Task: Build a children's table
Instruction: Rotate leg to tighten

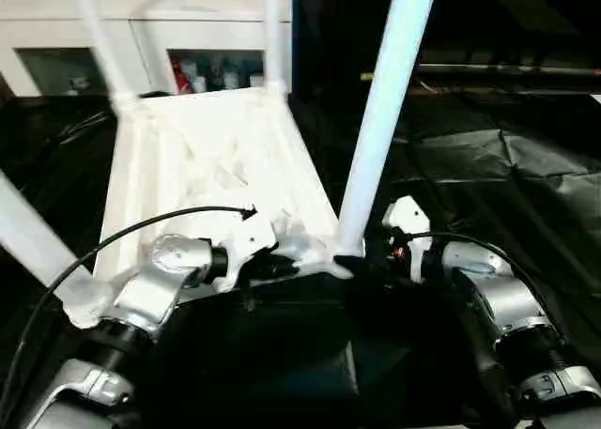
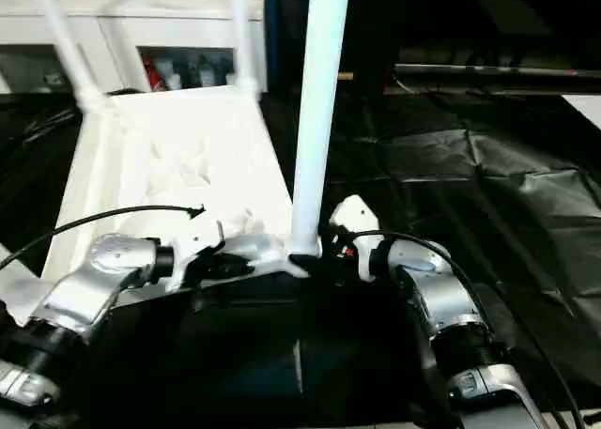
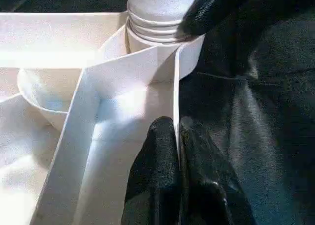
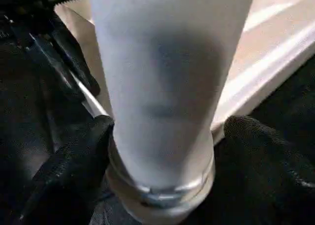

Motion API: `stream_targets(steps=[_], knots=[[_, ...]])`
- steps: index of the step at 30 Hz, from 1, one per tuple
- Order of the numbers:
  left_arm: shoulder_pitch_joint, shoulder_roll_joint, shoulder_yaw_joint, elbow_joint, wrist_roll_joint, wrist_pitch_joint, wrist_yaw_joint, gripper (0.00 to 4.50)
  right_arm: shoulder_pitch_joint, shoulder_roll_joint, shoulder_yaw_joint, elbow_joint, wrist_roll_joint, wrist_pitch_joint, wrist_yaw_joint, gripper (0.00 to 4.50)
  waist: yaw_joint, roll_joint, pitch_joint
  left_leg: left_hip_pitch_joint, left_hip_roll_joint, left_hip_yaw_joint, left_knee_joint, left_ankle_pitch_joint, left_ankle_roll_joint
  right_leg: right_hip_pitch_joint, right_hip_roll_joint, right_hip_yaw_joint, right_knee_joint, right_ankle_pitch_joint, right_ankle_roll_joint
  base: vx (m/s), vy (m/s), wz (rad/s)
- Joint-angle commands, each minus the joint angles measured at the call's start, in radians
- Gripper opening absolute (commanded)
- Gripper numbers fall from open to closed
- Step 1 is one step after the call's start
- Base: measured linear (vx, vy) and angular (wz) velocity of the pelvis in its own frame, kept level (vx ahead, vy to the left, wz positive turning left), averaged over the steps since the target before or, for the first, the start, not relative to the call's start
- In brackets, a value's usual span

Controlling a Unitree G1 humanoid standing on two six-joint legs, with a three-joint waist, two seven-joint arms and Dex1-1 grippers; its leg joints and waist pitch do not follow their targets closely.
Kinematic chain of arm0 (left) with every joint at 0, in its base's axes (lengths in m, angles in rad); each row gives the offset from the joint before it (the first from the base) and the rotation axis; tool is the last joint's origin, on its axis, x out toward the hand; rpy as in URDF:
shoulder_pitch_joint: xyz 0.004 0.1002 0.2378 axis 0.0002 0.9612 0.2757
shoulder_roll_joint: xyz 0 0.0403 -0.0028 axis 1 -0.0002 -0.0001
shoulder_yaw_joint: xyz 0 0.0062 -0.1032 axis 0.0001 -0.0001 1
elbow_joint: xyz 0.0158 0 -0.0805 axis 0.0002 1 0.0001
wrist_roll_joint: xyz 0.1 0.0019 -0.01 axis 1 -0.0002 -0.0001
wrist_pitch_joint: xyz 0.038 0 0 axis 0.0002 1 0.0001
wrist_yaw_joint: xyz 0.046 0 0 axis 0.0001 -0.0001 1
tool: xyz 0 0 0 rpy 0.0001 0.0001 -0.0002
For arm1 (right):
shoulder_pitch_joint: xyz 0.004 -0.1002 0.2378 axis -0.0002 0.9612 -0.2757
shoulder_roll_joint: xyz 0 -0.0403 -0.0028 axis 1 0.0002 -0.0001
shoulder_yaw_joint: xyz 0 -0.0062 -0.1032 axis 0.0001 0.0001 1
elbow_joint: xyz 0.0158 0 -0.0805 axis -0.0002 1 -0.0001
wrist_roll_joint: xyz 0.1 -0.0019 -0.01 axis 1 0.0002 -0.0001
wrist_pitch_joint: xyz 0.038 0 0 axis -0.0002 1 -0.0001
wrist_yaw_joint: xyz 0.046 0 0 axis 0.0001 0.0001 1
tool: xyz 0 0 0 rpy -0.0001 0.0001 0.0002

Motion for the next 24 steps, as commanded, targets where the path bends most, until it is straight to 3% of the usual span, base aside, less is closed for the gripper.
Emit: stream_targets(steps=[1, 4, 8, 9, 16, 24], knots=[[0.011, -0.012, -0.007, -0.036, -0.049, -0.001, -0.053, 0.0, -0.004, -0.003, -0.006, -0.031, 0.021, 0.014, 0.004, 3.89, 0.002, -0.01, -0.061, 0.009, 0.027, -0.008, -0.064, -0.223, 0.047, 0.048, -0.056, 0.039, -0.061, -0.223, -0.21, 0.0, 0.0, 0.0], [0.016, -0.006, -0.01, -0.038, -0.049, -0.001, -0.054, 0.0, -0.002, -0.002, 0.002, -0.031, 0.02, 0.032, 0.026, 3.73, 0.004, -0.016, -0.06, 0.01, 0.027, -0.006, -0.063, -0.216, 0.047, 0.048, -0.057, 0.041, -0.063, -0.232, -0.202, 0.0, 0.0, 0.0], [0.018, -0.006, -0.007, -0.04, -0.047, 0.003, -0.053, 0.0, -0.004, 0.004, -0.003, -0.025, 0.025, 0.048, 0.038, 3.43, 0.005, -0.014, -0.06, 0.01, 0.028, -0.006, -0.063, -0.212, 0.046, 0.047, -0.058, 0.041, -0.063, -0.241, -0.199, 0.0, 0.0, 0.0], [0.02, -0.006, -0.007, -0.043, -0.047, 0.004, -0.053, 0.0, -0.004, 0.005, -0.005, -0.025, 0.029, 0.05, 0.039, 3.31, 0.006, -0.019, -0.06, 0.01, 0.027, -0.006, -0.062, -0.21, 0.046, 0.047, -0.058, 0.041, -0.063, -0.241, -0.198, 0.0, 0.0, 0.0], [0.022, -0.005, -0.009, -0.045, -0.044, 0.009, -0.053, 0.0, -0.003, -0.001, 0.002, -0.02, 0.026, 0.056, 0.055, 2.81, 0.009, -0.018, -0.062, 0.01, 0.027, -0.005, -0.06, -0.184, 0.05, 0.049, -0.057, 0.041, -0.057, -0.2, -0.206, 0.0, 0.0, 0.0], [0.027, 0.0, -0.016, -0.048, -0.036, 0.014, -0.059, 0.0, 0.012, -0.01, 0.01, -0.011, 0.006, 0.045, 0.055, 2.69, 0.01, -0.019, -0.063, 0.011, 0.026, -0.004, -0.057, -0.176, 0.052, 0.049, -0.057, 0.041, -0.056, -0.198, -0.206, 0.0, 0.0, 0.0]])
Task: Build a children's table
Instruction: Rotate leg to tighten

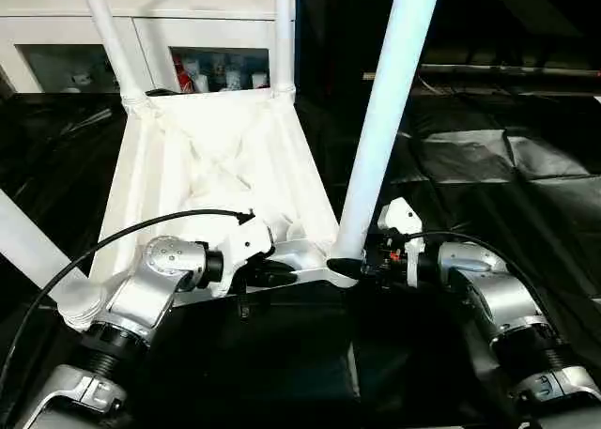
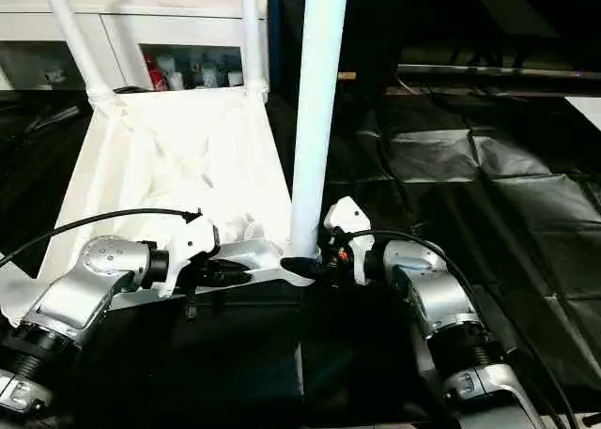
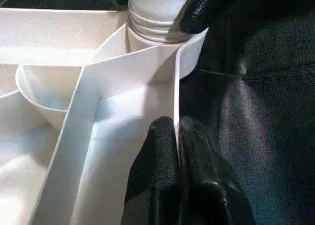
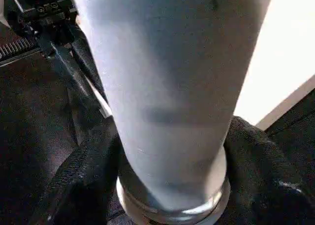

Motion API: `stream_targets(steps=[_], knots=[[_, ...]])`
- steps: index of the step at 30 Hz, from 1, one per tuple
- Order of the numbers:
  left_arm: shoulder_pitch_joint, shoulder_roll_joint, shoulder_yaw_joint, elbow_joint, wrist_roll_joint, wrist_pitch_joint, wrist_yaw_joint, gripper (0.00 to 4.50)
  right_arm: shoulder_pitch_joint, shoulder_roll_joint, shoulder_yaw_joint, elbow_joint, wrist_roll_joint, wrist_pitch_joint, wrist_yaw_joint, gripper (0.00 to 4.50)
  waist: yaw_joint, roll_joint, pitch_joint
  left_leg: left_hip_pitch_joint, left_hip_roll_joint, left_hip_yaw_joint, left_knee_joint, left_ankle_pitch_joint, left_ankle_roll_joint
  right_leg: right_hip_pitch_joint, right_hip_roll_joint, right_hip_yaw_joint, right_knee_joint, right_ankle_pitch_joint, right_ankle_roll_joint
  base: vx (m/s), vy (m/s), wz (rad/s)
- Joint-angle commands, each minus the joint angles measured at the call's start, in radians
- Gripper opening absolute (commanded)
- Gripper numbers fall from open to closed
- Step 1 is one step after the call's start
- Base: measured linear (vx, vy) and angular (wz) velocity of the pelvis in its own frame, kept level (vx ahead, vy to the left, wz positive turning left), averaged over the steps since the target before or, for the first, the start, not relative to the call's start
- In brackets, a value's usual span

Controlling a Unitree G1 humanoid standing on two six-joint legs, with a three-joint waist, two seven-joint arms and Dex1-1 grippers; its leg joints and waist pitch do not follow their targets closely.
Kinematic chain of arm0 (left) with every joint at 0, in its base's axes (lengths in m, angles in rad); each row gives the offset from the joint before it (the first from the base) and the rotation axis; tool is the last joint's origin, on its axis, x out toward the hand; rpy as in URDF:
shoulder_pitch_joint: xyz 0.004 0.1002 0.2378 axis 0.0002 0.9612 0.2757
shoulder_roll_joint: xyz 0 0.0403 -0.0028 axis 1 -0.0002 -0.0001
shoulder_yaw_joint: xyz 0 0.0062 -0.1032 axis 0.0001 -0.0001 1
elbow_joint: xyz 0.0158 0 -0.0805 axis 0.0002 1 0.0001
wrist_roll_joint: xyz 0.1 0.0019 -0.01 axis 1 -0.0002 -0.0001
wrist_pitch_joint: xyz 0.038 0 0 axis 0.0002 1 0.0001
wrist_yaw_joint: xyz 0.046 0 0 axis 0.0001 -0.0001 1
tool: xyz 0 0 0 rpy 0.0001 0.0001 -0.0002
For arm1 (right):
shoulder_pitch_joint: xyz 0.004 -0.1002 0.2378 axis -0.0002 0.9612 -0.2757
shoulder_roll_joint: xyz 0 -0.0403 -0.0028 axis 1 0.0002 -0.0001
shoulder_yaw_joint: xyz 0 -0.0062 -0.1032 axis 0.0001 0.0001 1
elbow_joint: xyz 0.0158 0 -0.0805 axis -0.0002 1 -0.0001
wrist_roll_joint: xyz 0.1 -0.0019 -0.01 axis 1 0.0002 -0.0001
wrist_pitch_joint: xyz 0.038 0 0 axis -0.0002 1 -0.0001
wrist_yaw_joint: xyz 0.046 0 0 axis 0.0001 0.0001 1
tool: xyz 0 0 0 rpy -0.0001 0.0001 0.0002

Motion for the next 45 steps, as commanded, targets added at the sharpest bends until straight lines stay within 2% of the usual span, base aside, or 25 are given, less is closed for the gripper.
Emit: stream_targets(steps=[1, 2, 5, 6, 7, 9, 10, 11, 12, 13, 15, 20, 21, 23, 27, 29, 31, 32, 33, 35, 37, 40, 41, 43, 45], knots=[[0.017, -0.012, -0.015, -0.025, -0.029, -0.002, -0.032, 0.0, 0.01, -0.012, 0.0, 0.016, -0.022, -0.002, -0.015, 2.69, 0.002, -0.015, -0.065, 0.009, 0.025, -0.007, -0.057, -0.175, 0.053, 0.05, -0.057, 0.041, -0.056, -0.196, -0.206, 0.0, 0.0, 0.0], [0.004, -0.034, -0.015, -0.005, -0.006, 0.01, 0.02, 0.0, -0.008, 0.021, -0.027, 0.084, -0.045, -0.015, -0.132, 2.69, 0.002, -0.013, -0.065, 0.01, 0.025, -0.007, -0.058, -0.176, 0.052, 0.049, -0.058, 0.04, -0.057, -0.199, -0.208, 0.0, 0.0, 0.0], [-0.012, -0.061, -0.011, 0.02, 0.012, 0.028, 0.076, 0.0, -0.028, 0.053, -0.053, 0.145, -0.058, -0.019, -0.24, 2.68, -0.006, -0.014, -0.06, 0.01, 0.025, -0.008, -0.062, -0.209, 0.03, 0.046, -0.059, 0.04, -0.064, -0.258, -0.2, 0.0, 0.0, 0.0], [-0.023, -0.078, -0.008, 0.037, 0.022, 0.033, 0.11, 0.0, -0.038, 0.071, -0.068, 0.174, -0.061, -0.016, -0.3, 2.67, -0.012, -0.016, -0.057, 0.014, 0.022, -0.012, -0.065, -0.261, 0.01, 0.047, -0.061, 0.038, -0.075, -0.353, -0.173, 0.0, 0.0, 0.0], [-0.037, -0.102, -0.006, 0.06, 0.036, 0.041, 0.156, 0.0, -0.053, 0.096, -0.088, 0.212, -0.066, -0.012, -0.382, 2.67, -0.014, -0.016, -0.058, 0.014, 0.023, -0.012, -0.065, -0.26, 0.006, 0.046, -0.061, 0.04, -0.075, -0.358, -0.168, 0.0, 0.0, 0.0], [-0.087, -0.182, 0.012, 0.133, 0.069, 0.083, 0.308, 0.0, -0.094, 0.165, -0.143, 0.301, -0.067, 0.014, -0.609, 2.67, -0.022, -0.014, -0.051, 0.017, 0.02, -0.013, -0.068, -0.289, -0.011, 0.038, -0.059, 0.039, -0.082, -0.418, -0.154, -0.025, -0.003, -0.02], [-0.12, -0.234, 0.027, 0.179, 0.084, 0.111, 0.412, 0.0, -0.116, 0.201, -0.168, 0.339, -0.064, 0.03, -0.725, 2.67, -0.026, -0.012, -0.049, 0.026, 0.016, -0.017, -0.067, -0.329, -0.031, 0.035, -0.061, 0.034, -0.09, -0.504, -0.132, -0.05, -0.005, -0.04], [-0.12, -0.234, 0.027, 0.179, 0.084, 0.111, 0.412, 0.0, -0.116, 0.201, -0.168, 0.339, -0.064, 0.03, -0.725, 2.67, -0.028, -0.015, -0.049, 0.029, 0.014, -0.016, -0.067, -0.336, -0.034, 0.033, -0.061, 0.033, -0.097, -0.538, -0.118, -0.055, 0.003, -0.04], [-0.143, -0.271, 0.038, 0.21, 0.094, 0.131, 0.484, 0.0, -0.131, 0.225, -0.183, 0.364, -0.061, 0.04, -0.796, 2.67, -0.025, -0.017, -0.052, 0.028, 0.016, -0.015, -0.064, -0.332, -0.021, 0.035, -0.063, 0.032, -0.103, -0.543, -0.1, 0.0, 0.0, 0.0], [-0.143, -0.271, 0.038, 0.21, 0.094, 0.131, 0.484, 0.0, -0.131, 0.225, -0.183, 0.364, -0.061, 0.04, -0.796, 2.67, -0.025, -0.017, -0.052, 0.028, 0.016, -0.015, -0.064, -0.332, -0.021, 0.035, -0.063, 0.032, -0.103, -0.543, -0.1, 0.0, 0.0, 0.0], [-0.174, -0.337, 0.041, 0.253, 0.113, 0.148, 0.581, 0.0, -0.166, 0.267, -0.19, 0.411, -0.063, 0.041, -0.882, 2.67, -0.021, -0.017, -0.055, 0.027, 0.012, -0.016, -0.065, -0.33, -0.009, 0.034, -0.061, 0.03, -0.104, -0.527, -0.091, 0.0, 0.0, 0.0], [-0.177, -0.378, 0.014, 0.26, 0.139, 0.141, 0.589, 0.0, -0.208, 0.288, -0.174, 0.478, -0.088, -0.001, -0.914, 2.67, -0.016, -0.017, -0.06, 0.019, 0.015, -0.015, -0.068, -0.308, 0.006, 0.038, -0.06, 0.031, -0.092, -0.41, -0.111, 0.0, 0.0, 0.0], [-0.167, -0.356, -0.003, 0.255, 0.154, 0.116, 0.559, 0.0, -0.227, 0.287, -0.195, 0.5, -0.081, -0.033, -0.913, 3.02, -0.016, -0.019, -0.06, 0.017, 0.015, -0.014, -0.068, -0.303, 0.01, 0.038, -0.06, 0.032, -0.088, -0.388, -0.12, 0.0, 0.0, 0.0], [-0.16, -0.34, -0.009, 0.248, 0.157, 0.106, 0.542, 0.0, -0.23, 0.283, -0.207, 0.494, -0.068, -0.049, -0.896, 3.37, -0.015, -0.018, -0.062, 0.016, 0.015, -0.014, -0.067, -0.302, 0.015, 0.04, -0.062, 0.032, -0.087, -0.379, -0.126, 0.0, 0.0, 0.0], [-0.135, -0.29, -0.013, 0.206, 0.143, 0.105, 0.485, 0.0, -0.227, 0.252, -0.207, 0.442, -0.056, -0.085, -0.803, 3.46, -0.012, -0.017, -0.063, 0.014, 0.018, -0.012, -0.066, -0.285, 0.023, 0.043, -0.064, 0.033, -0.083, -0.35, -0.144, 0.0, 0.0, 0.0], [-0.13, -0.28, -0.012, 0.197, 0.14, 0.104, 0.475, 0.0, -0.226, 0.245, -0.209, 0.428, -0.047, -0.083, -0.779, 3.84, -0.011, -0.018, -0.064, 0.013, 0.017, -0.009, -0.064, -0.266, 0.03, 0.043, -0.062, 0.035, -0.081, -0.321, -0.152, 0.0, 0.0, 0.0], [-0.108, -0.241, -0.017, 0.162, 0.132, 0.077, 0.415, 0.0, -0.207, 0.21, -0.191, 0.368, -0.028, -0.076, -0.658, 3.95, -0.007, -0.018, -0.064, 0.01, 0.018, -0.01, -0.064, -0.25, 0.041, 0.047, -0.062, 0.034, -0.078, -0.303, -0.154, 0.0, 0.0, 0.0], [-0.098, -0.224, -0.019, 0.148, 0.13, 0.068, 0.391, 0.0, -0.197, 0.194, -0.181, 0.343, -0.02, -0.07, -0.601, 4.08, -0.008, -0.017, -0.063, 0.01, 0.02, -0.009, -0.064, -0.244, 0.046, 0.046, -0.06, 0.034, -0.075, -0.289, -0.161, 0.0, 0.0, 0.0], [-0.067, -0.18, -0.023, 0.1, 0.103, 0.029, 0.304, 0.0, -0.159, 0.142, -0.143, 0.262, -0.007, -0.059, -0.454, 4.2, -0.006, -0.017, -0.063, 0.011, 0.021, -0.01, -0.064, -0.253, 0.051, 0.048, -0.061, 0.034, -0.076, -0.293, -0.162, 0.0, 0.0, 0.0], [-0.054, -0.163, -0.025, 0.079, 0.088, 0.017, 0.265, 0.0, -0.14, 0.12, -0.126, 0.226, -0.002, -0.055, -0.399, 4.27, -0.008, -0.015, -0.061, 0.01, 0.023, -0.009, -0.066, -0.253, 0.051, 0.044, -0.059, 0.035, -0.073, -0.286, -0.166, 0.0, 0.0, 0.0], [-0.011, -0.106, -0.031, -0.005, 0.033, 0.008, 0.145, 0.0, -0.07, 0.044, -0.073, 0.108, 0.015, -0.05, -0.223, 4.27, -0.003, -0.014, -0.065, 0.013, 0.026, -0.01, -0.064, -0.243, 0.048, 0.047, -0.061, 0.035, -0.07, -0.264, -0.172, 0.0, 0.0, 0.0], [0.014, -0.058, -0.036, -0.051, 0.004, 0.013, 0.061, 0.0, 0.006, -0.041, -0.012, -0.013, 0.038, -0.017, -0.045, 4.27, 0.002, -0.013, -0.063, 0.006, 0.028, -0.009, -0.064, -0.219, 0.069, 0.05, -0.055, 0.036, -0.061, -0.204, -0.188, 0.0, 0.0, 0.0], [0.017, -0.045, -0.036, -0.053, 0.002, 0.009, 0.041, 0.0, 0.034, -0.073, 0.013, -0.058, 0.046, 0.0, 0.018, 4.27, 0.006, -0.013, -0.064, 0.01, 0.03, -0.007, -0.062, -0.215, 0.073, 0.047, -0.053, 0.036, -0.06, -0.19, -0.197, 0.0, 0.0, 0.0], [0.017, -0.034, -0.032, -0.052, -0.01, 0.01, 0.014, 0.0, 0.053, -0.093, 0.032, -0.083, 0.045, 0.011, 0.057, 4.27, 0.009, -0.013, -0.065, 0.009, 0.029, -0.005, -0.06, -0.196, 0.077, 0.049, -0.053, 0.036, -0.056, -0.16, -0.212, 0.0, 0.0, 0.0], [0.016, -0.031, -0.029, -0.052, -0.017, 0.01, 0.006, 0.0, 0.055, -0.094, 0.036, -0.085, 0.039, 0.011, 0.059, 4.27, 0.009, -0.015, -0.063, 0.008, 0.028, -0.004, -0.06, -0.205, 0.073, 0.048, -0.057, 0.037, -0.058, -0.176, -0.215, 0.0, 0.0, 0.0]])
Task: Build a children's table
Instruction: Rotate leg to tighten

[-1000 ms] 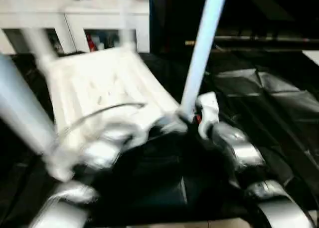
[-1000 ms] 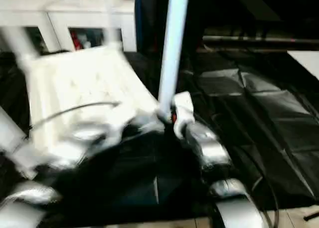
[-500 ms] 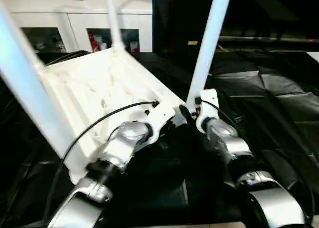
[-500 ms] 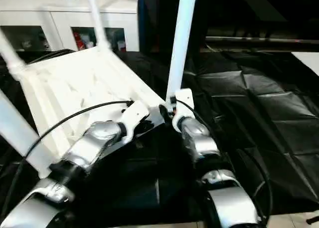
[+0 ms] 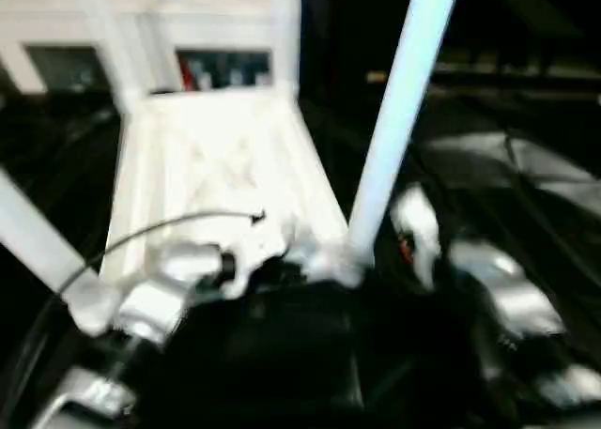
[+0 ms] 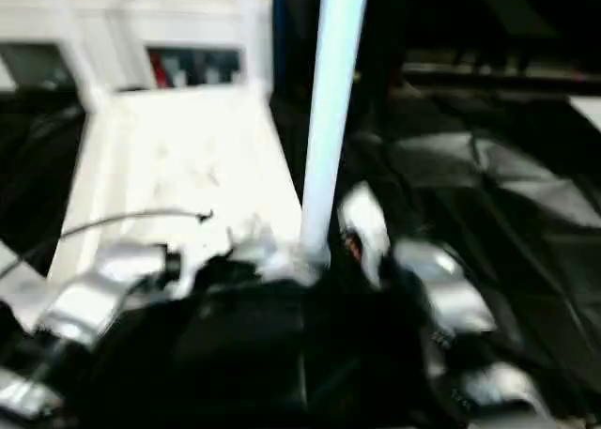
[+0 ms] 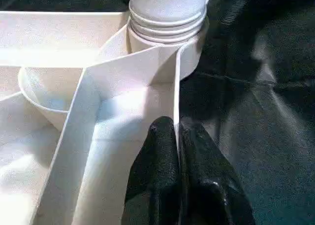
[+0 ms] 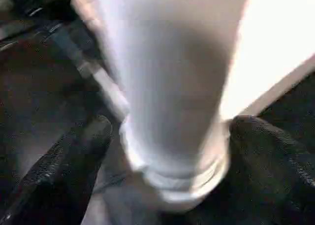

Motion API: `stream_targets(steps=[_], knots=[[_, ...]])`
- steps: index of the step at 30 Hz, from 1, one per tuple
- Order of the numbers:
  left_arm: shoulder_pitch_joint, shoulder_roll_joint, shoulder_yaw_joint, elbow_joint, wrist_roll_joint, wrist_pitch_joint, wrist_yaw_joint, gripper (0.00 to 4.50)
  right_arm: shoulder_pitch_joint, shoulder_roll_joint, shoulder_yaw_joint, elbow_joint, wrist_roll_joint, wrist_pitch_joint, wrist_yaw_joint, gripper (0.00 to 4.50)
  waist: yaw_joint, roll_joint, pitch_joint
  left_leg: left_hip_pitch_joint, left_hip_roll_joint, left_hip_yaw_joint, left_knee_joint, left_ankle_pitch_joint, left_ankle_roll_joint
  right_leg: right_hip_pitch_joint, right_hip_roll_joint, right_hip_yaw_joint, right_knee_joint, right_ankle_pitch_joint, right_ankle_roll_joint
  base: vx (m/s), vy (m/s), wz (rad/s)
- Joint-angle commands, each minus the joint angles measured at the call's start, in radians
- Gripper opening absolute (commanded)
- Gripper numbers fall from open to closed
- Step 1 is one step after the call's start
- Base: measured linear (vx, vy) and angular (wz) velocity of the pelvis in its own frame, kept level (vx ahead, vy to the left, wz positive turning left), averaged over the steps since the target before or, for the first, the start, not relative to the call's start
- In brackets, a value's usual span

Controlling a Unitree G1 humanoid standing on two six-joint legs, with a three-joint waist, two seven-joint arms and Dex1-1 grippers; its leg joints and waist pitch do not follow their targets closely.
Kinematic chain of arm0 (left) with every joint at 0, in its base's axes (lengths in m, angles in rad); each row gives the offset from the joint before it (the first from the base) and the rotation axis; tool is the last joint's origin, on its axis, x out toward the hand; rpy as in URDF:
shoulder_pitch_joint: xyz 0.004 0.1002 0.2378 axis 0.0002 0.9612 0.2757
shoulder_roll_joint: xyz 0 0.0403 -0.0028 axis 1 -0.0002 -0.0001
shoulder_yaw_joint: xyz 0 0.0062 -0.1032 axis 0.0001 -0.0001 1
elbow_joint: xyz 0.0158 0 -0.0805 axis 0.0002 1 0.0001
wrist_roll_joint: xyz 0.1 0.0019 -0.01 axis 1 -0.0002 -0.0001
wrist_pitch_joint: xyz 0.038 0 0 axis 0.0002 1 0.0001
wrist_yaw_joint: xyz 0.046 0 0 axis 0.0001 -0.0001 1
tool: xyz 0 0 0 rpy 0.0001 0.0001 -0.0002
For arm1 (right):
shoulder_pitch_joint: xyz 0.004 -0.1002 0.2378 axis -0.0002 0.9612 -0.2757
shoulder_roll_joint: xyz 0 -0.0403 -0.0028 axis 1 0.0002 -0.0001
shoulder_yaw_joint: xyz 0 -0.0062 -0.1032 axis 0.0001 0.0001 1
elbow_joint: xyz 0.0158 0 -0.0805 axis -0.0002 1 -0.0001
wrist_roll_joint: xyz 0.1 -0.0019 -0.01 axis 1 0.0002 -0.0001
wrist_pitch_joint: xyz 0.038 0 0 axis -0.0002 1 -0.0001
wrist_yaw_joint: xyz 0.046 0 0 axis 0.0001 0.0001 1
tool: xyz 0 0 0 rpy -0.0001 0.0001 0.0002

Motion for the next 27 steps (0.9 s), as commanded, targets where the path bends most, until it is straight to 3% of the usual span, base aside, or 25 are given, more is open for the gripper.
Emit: stream_targets(steps=[1, 5, 11, 27], knots=[[0.003, -0.012, -0.005, -0.011, -0.04, -0.005, -0.032, 0.0, -0.009, 0.002, 0.015, -0.022, -0.013, 0.002, 0.011, 4.27, -0.001, -0.01, -0.062, 0.009, 0.03, -0.01, -0.059, -0.209, 0.062, 0.047, -0.051, 0.04, -0.061, -0.194, -0.218, 0.0, 0.0, 0.0], [-0.005, -0.01, -0.004, -0.015, -0.047, -0.002, -0.039, 0.0, -0.028, 0.027, 0.014, 0.012, -0.041, -0.015, -0.034, 4.27, -0.002, -0.01, -0.061, 0.012, 0.029, -0.012, -0.061, -0.217, 0.043, 0.045, -0.053, 0.042, -0.065, -0.235, -0.205, 0.0, 0.0, 0.0], [-0.007, -0.013, -0.004, -0.013, -0.046, 0.0, -0.046, 0.0, -0.039, 0.044, 0.001, 0.003, -0.021, 0.019, -0.033, 4.27, 0.0, -0.01, -0.064, 0.012, 0.029, -0.011, -0.058, -0.188, 0.049, 0.048, -0.05, 0.042, -0.057, -0.175, -0.214, 0.0, 0.0, 0.0], [0.006, -0.009, -0.003, -0.019, -0.047, 0.011, -0.048, 0.0, -0.041, 0.043, 0.009, 0.031, -0.049, 0.014, -0.025, 3.04, 0.0, -0.017, -0.063, 0.01, 0.028, -0.011, -0.056, -0.183, 0.052, 0.049, -0.052, 0.042, -0.057, -0.202, -0.204, 0.0, 0.0, 0.0]])
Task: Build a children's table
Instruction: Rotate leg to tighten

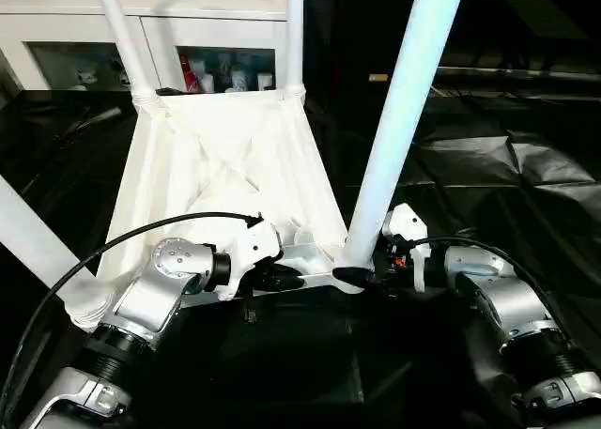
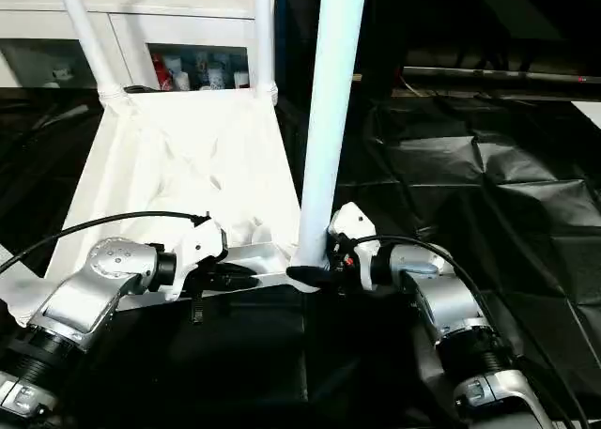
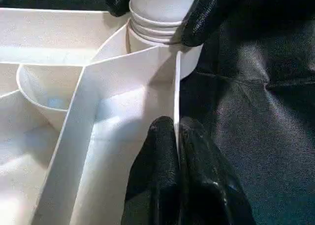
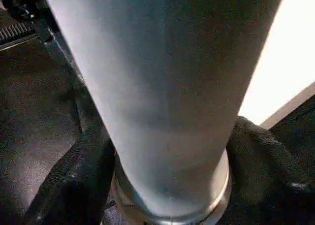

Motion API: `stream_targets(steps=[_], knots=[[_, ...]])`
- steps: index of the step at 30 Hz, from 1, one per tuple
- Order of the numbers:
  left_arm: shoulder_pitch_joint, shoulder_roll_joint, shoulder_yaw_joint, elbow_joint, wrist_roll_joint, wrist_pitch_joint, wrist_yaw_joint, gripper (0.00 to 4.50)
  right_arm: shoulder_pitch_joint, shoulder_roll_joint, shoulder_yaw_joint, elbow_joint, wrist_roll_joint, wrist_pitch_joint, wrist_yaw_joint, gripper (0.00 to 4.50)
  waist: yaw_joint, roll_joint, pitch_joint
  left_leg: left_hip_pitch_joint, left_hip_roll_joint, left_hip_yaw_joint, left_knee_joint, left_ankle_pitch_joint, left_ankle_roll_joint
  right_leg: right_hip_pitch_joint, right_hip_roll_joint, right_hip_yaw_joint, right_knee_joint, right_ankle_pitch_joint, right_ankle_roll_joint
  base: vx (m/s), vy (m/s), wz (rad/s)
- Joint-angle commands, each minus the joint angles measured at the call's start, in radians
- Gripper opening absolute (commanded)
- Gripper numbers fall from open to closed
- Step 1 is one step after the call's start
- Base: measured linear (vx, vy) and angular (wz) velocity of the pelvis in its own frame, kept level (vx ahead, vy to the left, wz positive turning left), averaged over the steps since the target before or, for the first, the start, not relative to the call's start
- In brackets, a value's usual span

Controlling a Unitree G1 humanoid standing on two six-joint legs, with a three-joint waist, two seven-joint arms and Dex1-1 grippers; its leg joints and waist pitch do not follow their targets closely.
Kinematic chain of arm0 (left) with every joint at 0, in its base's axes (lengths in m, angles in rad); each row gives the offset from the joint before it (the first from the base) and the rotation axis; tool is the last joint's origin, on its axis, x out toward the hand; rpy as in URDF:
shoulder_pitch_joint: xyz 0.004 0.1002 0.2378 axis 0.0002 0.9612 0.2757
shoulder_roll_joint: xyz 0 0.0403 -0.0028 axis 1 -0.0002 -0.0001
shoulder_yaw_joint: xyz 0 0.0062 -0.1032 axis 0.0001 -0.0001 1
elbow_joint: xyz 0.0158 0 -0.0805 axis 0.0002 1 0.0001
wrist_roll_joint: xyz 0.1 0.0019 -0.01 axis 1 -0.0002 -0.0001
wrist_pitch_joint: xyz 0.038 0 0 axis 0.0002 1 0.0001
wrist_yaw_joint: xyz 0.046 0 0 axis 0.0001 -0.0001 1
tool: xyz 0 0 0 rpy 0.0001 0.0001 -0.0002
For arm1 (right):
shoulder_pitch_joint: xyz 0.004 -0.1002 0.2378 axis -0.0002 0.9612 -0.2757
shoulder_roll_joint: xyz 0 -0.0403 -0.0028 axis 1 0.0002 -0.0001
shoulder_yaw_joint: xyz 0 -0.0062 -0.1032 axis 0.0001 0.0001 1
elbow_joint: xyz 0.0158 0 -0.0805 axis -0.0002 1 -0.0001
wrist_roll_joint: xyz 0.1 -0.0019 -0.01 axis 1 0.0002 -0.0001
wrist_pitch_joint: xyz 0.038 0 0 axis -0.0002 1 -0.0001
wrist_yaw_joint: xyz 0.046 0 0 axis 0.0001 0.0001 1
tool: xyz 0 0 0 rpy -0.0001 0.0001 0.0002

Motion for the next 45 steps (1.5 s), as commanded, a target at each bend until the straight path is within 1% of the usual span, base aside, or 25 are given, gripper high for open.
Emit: stream_targets(steps=[1, 6, 8, 9, 11, 12, 13, 14, 16, 17, 19, 21, 23, 24, 25, 30, 31, 33, 34, 36, 39, 40, 42, 43, 45], knots=[[0.008, -0.014, -0.003, -0.02, -0.037, 0.002, -0.022, 0.0, -0.005, -0.005, 0.008, 0.011, -0.013, -0.001, 0.004, 2.93, -0.001, -0.016, -0.063, 0.01, 0.028, -0.011, -0.058, -0.184, 0.052, 0.048, -0.051, 0.042, -0.06, -0.203, -0.204, 0.0, 0.0, 0.0], [-0.001, -0.029, 0.007, 0.005, -0.024, 0.015, 0.021, 0.0, -0.021, 0.029, -0.025, 0.081, -0.031, 0.006, -0.1, 2.7, -0.004, -0.015, -0.062, 0.01, 0.027, -0.011, -0.059, -0.193, 0.046, 0.047, -0.051, 0.041, -0.062, -0.218, -0.206, 0.0, 0.0, 0.0], [-0.028, -0.076, 0.016, 0.05, 0.006, 0.035, 0.119, 0.0, -0.047, 0.092, -0.091, 0.167, -0.023, 0.026, -0.271, 2.69, -0.01, -0.015, -0.059, 0.01, 0.026, -0.011, -0.062, -0.218, 0.032, 0.045, -0.052, 0.042, -0.067, -0.259, -0.196, 0.0, 0.0, 0.0], [-0.043, -0.107, 0.019, 0.068, 0.017, 0.051, 0.166, 0.0, -0.062, 0.119, -0.11, 0.209, -0.035, 0.026, -0.365, 2.69, -0.021, -0.017, -0.054, 0.013, 0.022, -0.015, -0.066, -0.259, 0.005, 0.043, -0.055, 0.04, -0.078, -0.362, -0.175, 0.0, 0.0, 0.0], [-0.059, -0.144, 0.022, 0.088, 0.032, 0.072, 0.229, 0.0, -0.078, 0.147, -0.128, 0.246, -0.048, 0.028, -0.468, 2.68, -0.029, -0.017, -0.053, 0.016, 0.022, -0.018, -0.067, -0.291, -0.014, 0.04, -0.056, 0.038, -0.084, -0.429, -0.152, 0.0, 0.0, 0.0], [-0.081, -0.196, 0.028, 0.116, 0.05, 0.098, 0.314, 0.0, -0.101, 0.182, -0.154, 0.288, -0.061, 0.031, -0.606, 2.68, -0.03, -0.014, -0.052, 0.016, 0.021, -0.019, -0.066, -0.297, -0.017, 0.041, -0.056, 0.037, -0.087, -0.446, -0.143, 0.0, 0.0, 0.0], [-0.099, -0.239, 0.027, 0.135, 0.064, 0.122, 0.376, 0.0, -0.123, 0.212, -0.184, 0.322, -0.059, 0.043, -0.718, 2.67, -0.032, -0.015, -0.051, 0.022, 0.019, -0.019, -0.066, -0.317, -0.021, 0.035, -0.056, 0.037, -0.095, -0.491, -0.125, 0.0, 0.0, 0.0], [-0.105, -0.253, 0.027, 0.142, 0.07, 0.128, 0.399, 0.0, -0.13, 0.221, -0.192, 0.332, -0.058, 0.048, -0.748, 2.67, -0.037, -0.017, -0.051, 0.023, 0.017, -0.02, -0.066, -0.325, -0.024, 0.034, -0.056, 0.035, -0.099, -0.52, -0.113, 0.0, 0.0, 0.0], [-0.134, -0.332, 0.021, 0.18, 0.094, 0.147, 0.506, 0.0, -0.165, 0.259, -0.196, 0.379, -0.073, 0.049, -0.858, 2.67, -0.036, -0.016, -0.054, 0.02, 0.018, -0.019, -0.065, -0.315, -0.016, 0.034, -0.054, 0.036, -0.099, -0.498, -0.104, 0.0, 0.0, 0.0], [-0.142, -0.356, 0.011, 0.192, 0.106, 0.145, 0.533, 0.0, -0.174, 0.271, -0.184, 0.387, -0.08, 0.034, -0.858, 2.67, -0.035, -0.016, -0.055, 0.022, 0.016, -0.019, -0.064, -0.319, -0.015, 0.033, -0.051, 0.033, -0.099, -0.483, -0.103, 0.0, 0.0, 0.0], [-0.153, -0.383, -0.008, 0.212, 0.13, 0.134, 0.559, 0.0, -0.187, 0.287, -0.17, 0.398, -0.098, 0.007, -0.85, 2.67, -0.031, -0.018, -0.058, 0.017, 0.016, -0.018, -0.062, -0.307, 0.0, 0.036, -0.053, 0.035, -0.097, -0.45, -0.104, 0.0, 0.0, 0.0], [-0.154, -0.38, -0.029, 0.22, 0.154, 0.122, 0.549, 0.0, -0.197, 0.288, -0.151, 0.412, -0.12, -0.015, -0.839, 2.67, -0.023, -0.018, -0.062, 0.011, 0.017, -0.017, -0.062, -0.268, 0.014, 0.04, -0.051, 0.037, -0.088, -0.369, -0.118, 0.0, 0.0, 0.0], [-0.151, -0.374, -0.031, 0.223, 0.156, 0.116, 0.539, 0.0, -0.201, 0.288, -0.155, 0.418, -0.115, -0.035, -0.828, 2.67, -0.022, -0.017, -0.063, 0.011, 0.018, -0.015, -0.062, -0.259, 0.019, 0.041, -0.051, 0.037, -0.083, -0.324, -0.136, 0.0, 0.0, 0.0], [-0.148, -0.365, -0.025, 0.225, 0.156, 0.112, 0.536, 0.0, -0.207, 0.29, -0.178, 0.421, -0.089, -0.056, -0.807, 2.67, -0.022, -0.018, -0.062, 0.011, 0.018, -0.015, -0.062, -0.264, 0.023, 0.042, -0.051, 0.036, -0.082, -0.322, -0.143, 0.0, 0.0, 0.0], [-0.148, -0.365, -0.025, 0.225, 0.156, 0.112, 0.536, 0.0, -0.207, 0.29, -0.178, 0.421, -0.089, -0.056, -0.807, 3.23, -0.022, -0.018, -0.062, 0.011, 0.018, -0.015, -0.062, -0.264, 0.023, 0.042, -0.051, 0.036, -0.082, -0.322, -0.143, 0.0, 0.0, 0.0], [-0.135, -0.312, -0.017, 0.216, 0.15, 0.056, 0.482, 0.0, -0.211, 0.257, -0.199, 0.403, -0.067, -0.103, -0.758, 3.79, -0.021, -0.017, -0.06, 0.012, 0.02, -0.015, -0.064, -0.277, 0.027, 0.04, -0.052, 0.036, -0.085, -0.343, -0.146, 0.0, 0.0, 0.0], [-0.127, -0.287, -0.017, 0.208, 0.144, 0.045, 0.452, 0.0, -0.201, 0.238, -0.205, 0.378, -0.049, -0.105, -0.694, 3.83, -0.022, -0.017, -0.06, 0.012, 0.019, -0.014, -0.064, -0.279, 0.027, 0.04, -0.052, 0.036, -0.086, -0.347, -0.147, 0.0, 0.0, 0.0], [-0.119, -0.257, -0.018, 0.205, 0.141, 0.011, 0.415, 0.0, -0.182, 0.213, -0.206, 0.333, -0.024, -0.095, -0.606, 3.87, -0.019, -0.02, -0.058, 0.011, 0.02, -0.016, -0.066, -0.29, 0.034, 0.042, -0.054, 0.036, -0.088, -0.373, -0.14, 0.0, 0.0, 0.0], [-0.111, -0.226, -0.017, 0.204, 0.137, -0.014, 0.378, 0.0, -0.15, 0.174, -0.192, 0.268, -0.002, -0.077, -0.499, 4.08, -0.017, -0.02, -0.056, 0.011, 0.02, -0.016, -0.066, -0.297, 0.04, 0.043, -0.052, 0.035, -0.091, -0.383, -0.13, 0.0, 0.0, 0.0], [-0.102, -0.186, -0.017, 0.197, 0.131, -0.061, 0.329, 0.0, -0.093, 0.113, -0.163, 0.171, 0.022, -0.049, -0.365, 4.08, -0.01, -0.018, -0.057, 0.013, 0.023, -0.016, -0.067, -0.29, 0.048, 0.043, -0.051, 0.039, -0.09, -0.373, -0.116, 0.0, 0.0, 0.0], [-0.095, -0.153, -0.014, 0.193, 0.12, -0.102, 0.284, 0.0, -0.03, 0.048, -0.138, 0.071, 0.059, -0.01, -0.234, 4.08, -0.01, -0.017, -0.058, 0.01, 0.023, -0.017, -0.067, -0.282, 0.048, 0.043, -0.05, 0.038, -0.086, -0.352, -0.129, 0.0, 0.0, 0.0], [-0.096, -0.141, -0.009, 0.198, 0.119, -0.119, 0.274, 0.0, 0.001, 0.017, -0.13, 0.021, 0.078, 0.012, -0.182, 4.08, -0.01, -0.012, -0.057, 0.01, 0.025, -0.017, -0.068, -0.285, 0.046, 0.044, -0.051, 0.038, -0.086, -0.353, -0.132, 0.0, 0.0, 0.0], [-0.101, -0.126, -0.003, 0.205, 0.12, -0.14, 0.268, 0.0, 0.038, -0.021, -0.121, -0.044, 0.101, 0.043, -0.122, 4.08, -0.007, -0.016, -0.059, 0.008, 0.026, -0.017, -0.067, -0.277, 0.05, 0.046, -0.051, 0.039, -0.085, -0.335, -0.133, 0.0, 0.0, 0.0], [-0.105, -0.12, 0.003, 0.212, 0.126, -0.152, 0.281, 0.0, 0.056, -0.039, -0.115, -0.077, 0.107, 0.054, -0.098, 4.08, -0.007, -0.011, -0.058, 0.009, 0.027, -0.018, -0.067, -0.277, 0.049, 0.044, -0.052, 0.039, -0.084, -0.332, -0.139, 0.0, 0.0, 0.0], [-0.114, -0.12, 0.019, 0.219, 0.119, -0.159, 0.296, 0.0, 0.076, -0.055, -0.115, -0.115, 0.11, 0.07, -0.078, 4.08, -0.01, -0.017, -0.056, 0.007, 0.025, -0.017, -0.066, -0.286, 0.046, 0.043, -0.052, 0.037, -0.087, -0.362, -0.136, 0.0, 0.0, 0.0]])
